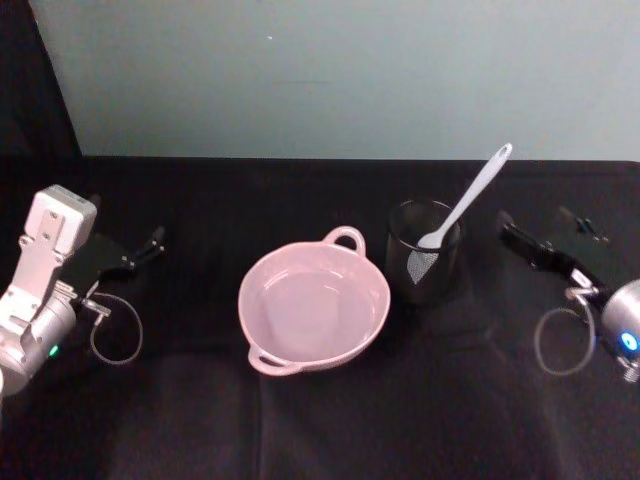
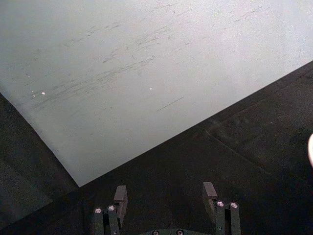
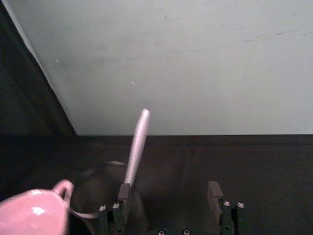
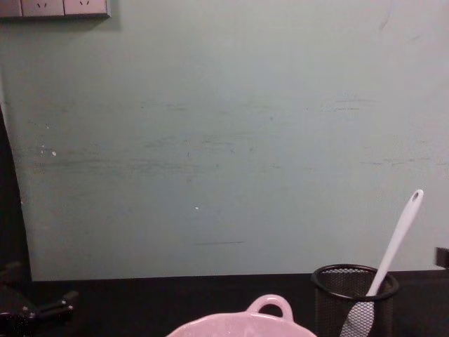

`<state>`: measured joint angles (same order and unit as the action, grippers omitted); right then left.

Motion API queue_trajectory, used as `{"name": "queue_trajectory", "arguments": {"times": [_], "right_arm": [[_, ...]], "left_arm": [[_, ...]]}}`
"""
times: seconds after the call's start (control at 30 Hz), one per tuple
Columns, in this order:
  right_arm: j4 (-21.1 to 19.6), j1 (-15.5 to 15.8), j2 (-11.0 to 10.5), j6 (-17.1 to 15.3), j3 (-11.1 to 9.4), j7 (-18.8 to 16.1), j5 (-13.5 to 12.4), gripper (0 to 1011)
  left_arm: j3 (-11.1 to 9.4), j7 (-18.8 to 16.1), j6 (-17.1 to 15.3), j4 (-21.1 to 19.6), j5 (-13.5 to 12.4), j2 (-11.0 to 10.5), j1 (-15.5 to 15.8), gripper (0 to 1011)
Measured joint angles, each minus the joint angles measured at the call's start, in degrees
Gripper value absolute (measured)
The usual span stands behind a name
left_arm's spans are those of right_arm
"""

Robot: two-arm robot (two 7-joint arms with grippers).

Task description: Use the one hand to pick up the spoon and stir the clear water in the bowl.

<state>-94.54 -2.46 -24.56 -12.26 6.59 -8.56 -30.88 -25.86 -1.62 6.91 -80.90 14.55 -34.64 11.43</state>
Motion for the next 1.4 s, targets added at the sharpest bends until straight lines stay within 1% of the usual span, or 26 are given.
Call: {"name": "queue_trajectory", "arguments": {"times": [0.03,0.07,0.17,0.23,0.27,0.37,0.4,0.47,0.5,0.57,0.6,0.63,0.73,0.83,1.4], "right_arm": [[0.04,0.22,-0.39,0.17,-0.15,0.03,0.58,1004],[0.16,0.58,-0.95,0.63,-0.55,0.4,1.9,1004],[0.76,0.86,-1.31,1.41,-1.5,1.44,3.61,1004],[1.48,0.68,-1.32,1.82,-1.79,2.05,4.58,1004],[2.49,0.23,-1.29,2.38,-1.89,2.58,5.63,1004],[4.36,-0.82,-0.98,4.13,-1.9,3.49,7.6,1004],[6.07,-1.84,-0.67,5.41,-1.84,3.98,8.84,1004],[7.89,-3.06,-0.31,6.46,-1.67,4.35,9.93,1004],[9.51,-4.16,-0.04,7.37,-1.36,4.61,11.12,1004],[10.98,-5.08,0.25,8.15,-1.02,4.93,12.31,1004],[12.06,-5.78,0.5,8.68,-0.77,5.28,13.3,1004],[12.49,-6.11,0.66,8.88,-0.72,5.37,13.66,1004],[13.58,-6.82,1.26,8.98,-0.86,5.67,14.22,1004],[13.89,-7.09,1.77,8.85,-1.21,5.7,14.22,1004],[13.54,-6.86,1.44,8.72,-1.07,5.68,14.13,1004]], "left_arm": [[0.0,0.0,0.0,0.0,0.0,0.0,0.0,1011],[0.0,0.0,0.0,0.0,0.0,0.0,0.0,1011],[0.0,0.0,0.0,0.0,0.0,0.0,0.0,1011],[0.0,0.0,0.0,0.0,0.0,0.0,0.0,1011],[0.0,0.0,0.0,0.0,0.0,0.0,0.0,1011],[0.0,0.0,0.0,0.0,0.0,0.0,0.0,1011],[0.0,0.0,0.0,0.0,0.0,0.0,0.0,1011],[0.0,0.0,0.0,0.0,0.0,0.0,0.0,1011],[0.0,0.0,0.0,0.0,0.0,0.0,0.0,1011],[0.0,0.0,0.0,0.0,0.0,0.0,0.0,1011],[0.0,0.0,0.0,0.0,0.0,0.0,0.0,1011],[0.0,0.0,0.0,0.0,0.0,0.0,0.0,1011],[0.0,0.0,0.0,0.0,0.0,0.0,0.0,1011],[0.0,0.0,0.0,0.0,0.0,0.0,0.0,1011],[0.0,0.0,0.0,0.0,0.0,0.0,0.0,1011]]}}
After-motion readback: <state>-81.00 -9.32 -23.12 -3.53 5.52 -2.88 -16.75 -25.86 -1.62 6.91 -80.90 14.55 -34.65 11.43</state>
